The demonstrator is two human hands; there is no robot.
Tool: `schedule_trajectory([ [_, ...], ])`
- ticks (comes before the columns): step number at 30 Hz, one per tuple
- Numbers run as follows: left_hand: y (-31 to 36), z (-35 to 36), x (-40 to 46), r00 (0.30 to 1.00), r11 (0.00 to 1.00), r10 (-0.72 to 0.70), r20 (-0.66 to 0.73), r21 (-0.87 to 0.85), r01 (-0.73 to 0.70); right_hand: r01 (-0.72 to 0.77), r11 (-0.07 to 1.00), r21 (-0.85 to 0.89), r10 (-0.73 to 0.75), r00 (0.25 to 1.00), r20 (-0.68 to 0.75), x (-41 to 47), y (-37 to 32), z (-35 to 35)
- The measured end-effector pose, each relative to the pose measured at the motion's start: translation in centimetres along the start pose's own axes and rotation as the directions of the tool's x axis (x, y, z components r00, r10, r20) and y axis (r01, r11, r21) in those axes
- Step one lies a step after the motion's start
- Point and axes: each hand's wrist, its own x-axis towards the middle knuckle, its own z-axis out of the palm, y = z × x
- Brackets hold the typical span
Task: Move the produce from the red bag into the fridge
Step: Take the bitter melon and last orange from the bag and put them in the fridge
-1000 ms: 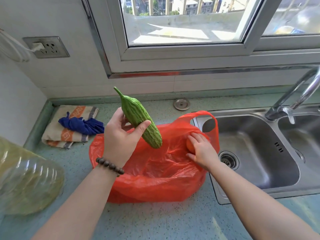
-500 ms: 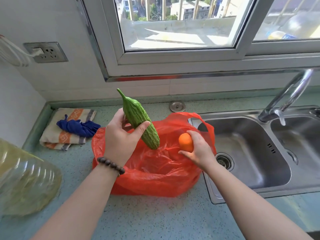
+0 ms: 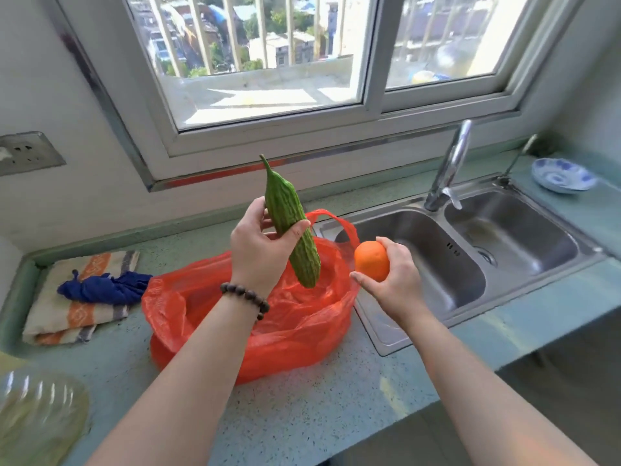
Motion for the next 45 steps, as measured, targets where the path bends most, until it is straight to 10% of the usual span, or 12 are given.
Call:
schedule_trajectory([
  [12, 6.7, 10.5, -6.2, 0.881, 0.956, 0.178, 0.438, -0.29, -0.049, -0.302, 0.951, -0.069, 0.25, 0.881, -0.401, -12.0, 3.0, -12.4],
  [24, 15.3, 24.1, -21.4, 0.549, 0.897, 0.342, 0.763, -0.439, 0.051, -0.638, 0.768, 0.057, 0.458, 0.484, -0.746, -30.8, 8.4, -23.7],
  [45, 38.5, 47.0, -55.7, -0.098, 0.768, 0.636, 0.765, -0.616, 0.174, -0.826, 0.481, 0.293, 0.319, -0.147, -0.936, -61.6, 17.4, -49.3],
])
